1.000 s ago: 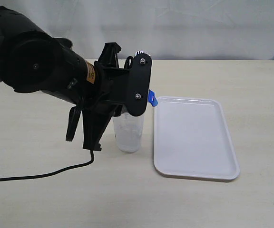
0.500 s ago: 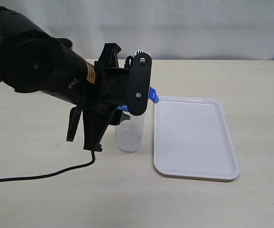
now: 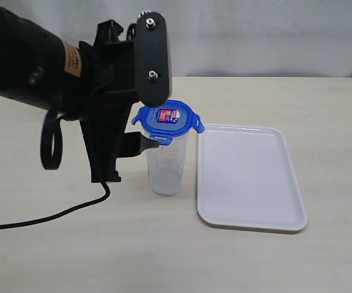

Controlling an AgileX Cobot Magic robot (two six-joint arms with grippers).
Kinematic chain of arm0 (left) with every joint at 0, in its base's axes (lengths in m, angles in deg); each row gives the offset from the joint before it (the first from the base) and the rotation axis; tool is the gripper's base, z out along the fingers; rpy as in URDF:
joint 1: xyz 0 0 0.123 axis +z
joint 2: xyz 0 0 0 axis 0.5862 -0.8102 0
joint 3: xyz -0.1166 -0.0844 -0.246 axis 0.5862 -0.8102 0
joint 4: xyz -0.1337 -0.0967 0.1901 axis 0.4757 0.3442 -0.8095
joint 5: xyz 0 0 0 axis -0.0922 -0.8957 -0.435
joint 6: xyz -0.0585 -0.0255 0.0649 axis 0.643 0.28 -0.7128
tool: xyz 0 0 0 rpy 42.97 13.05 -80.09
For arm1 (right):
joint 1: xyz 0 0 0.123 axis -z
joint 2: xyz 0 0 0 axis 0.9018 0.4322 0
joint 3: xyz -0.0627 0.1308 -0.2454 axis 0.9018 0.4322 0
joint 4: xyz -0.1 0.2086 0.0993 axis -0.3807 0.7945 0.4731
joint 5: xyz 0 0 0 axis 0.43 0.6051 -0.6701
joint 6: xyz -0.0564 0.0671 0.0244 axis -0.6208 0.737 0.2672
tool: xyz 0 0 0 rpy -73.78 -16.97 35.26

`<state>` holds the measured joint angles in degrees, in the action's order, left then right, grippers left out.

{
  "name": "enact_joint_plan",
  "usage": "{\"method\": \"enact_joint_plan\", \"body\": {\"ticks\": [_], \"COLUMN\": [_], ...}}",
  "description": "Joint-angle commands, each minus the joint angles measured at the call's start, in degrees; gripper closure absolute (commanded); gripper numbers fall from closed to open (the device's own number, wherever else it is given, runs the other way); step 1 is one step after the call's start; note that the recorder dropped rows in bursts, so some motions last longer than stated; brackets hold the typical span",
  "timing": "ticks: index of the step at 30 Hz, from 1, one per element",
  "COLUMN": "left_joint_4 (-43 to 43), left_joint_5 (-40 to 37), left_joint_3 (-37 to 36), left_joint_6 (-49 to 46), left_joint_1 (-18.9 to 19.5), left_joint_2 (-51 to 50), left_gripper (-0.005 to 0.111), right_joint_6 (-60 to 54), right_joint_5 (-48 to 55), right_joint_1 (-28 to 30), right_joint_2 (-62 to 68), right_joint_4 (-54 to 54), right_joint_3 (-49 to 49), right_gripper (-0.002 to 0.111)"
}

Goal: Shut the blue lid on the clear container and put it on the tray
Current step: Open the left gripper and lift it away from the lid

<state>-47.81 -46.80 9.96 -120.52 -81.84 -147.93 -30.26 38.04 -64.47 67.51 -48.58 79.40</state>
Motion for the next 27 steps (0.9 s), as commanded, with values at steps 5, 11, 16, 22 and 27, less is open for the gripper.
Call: {"method": "enact_joint_plan", "body": {"ticks": [5,11,16,22,27], "left_joint_4": [1.34,5.54,10.30,10.70,18.31], "left_joint_5": [-2.06,-1.68,3.98,14.65,24.12], "left_joint_3": [-0.05,-1.50,-6.99,-14.77,-19.06], "left_joint_6": [10.82,10.67,6.64,10.70,11.58], "left_joint_1": [1.90,6.90,7.96,9.37,15.93], "left_joint_2": [6.28,9.60,16.35,21.02,20.89], "left_gripper": [0.041,0.055,0.058,0.058,0.057], "right_joint_6": [0.31,0.31,0.31,0.31,0.31], "right_joint_5": [0.09,0.09,0.09,0.09,0.09], "right_joint_1": [-0.04,-0.04,-0.04,-0.04,-0.04], "right_joint_2": [-0.31,-0.31,-0.31,-0.31,-0.31], "right_joint_4": [0.11,0.11,0.11,0.11,0.11], "right_joint_3": [0.17,0.17,0.17,0.17,0.17], "right_gripper": [0.104,0.104,0.104,0.104,0.104]}}
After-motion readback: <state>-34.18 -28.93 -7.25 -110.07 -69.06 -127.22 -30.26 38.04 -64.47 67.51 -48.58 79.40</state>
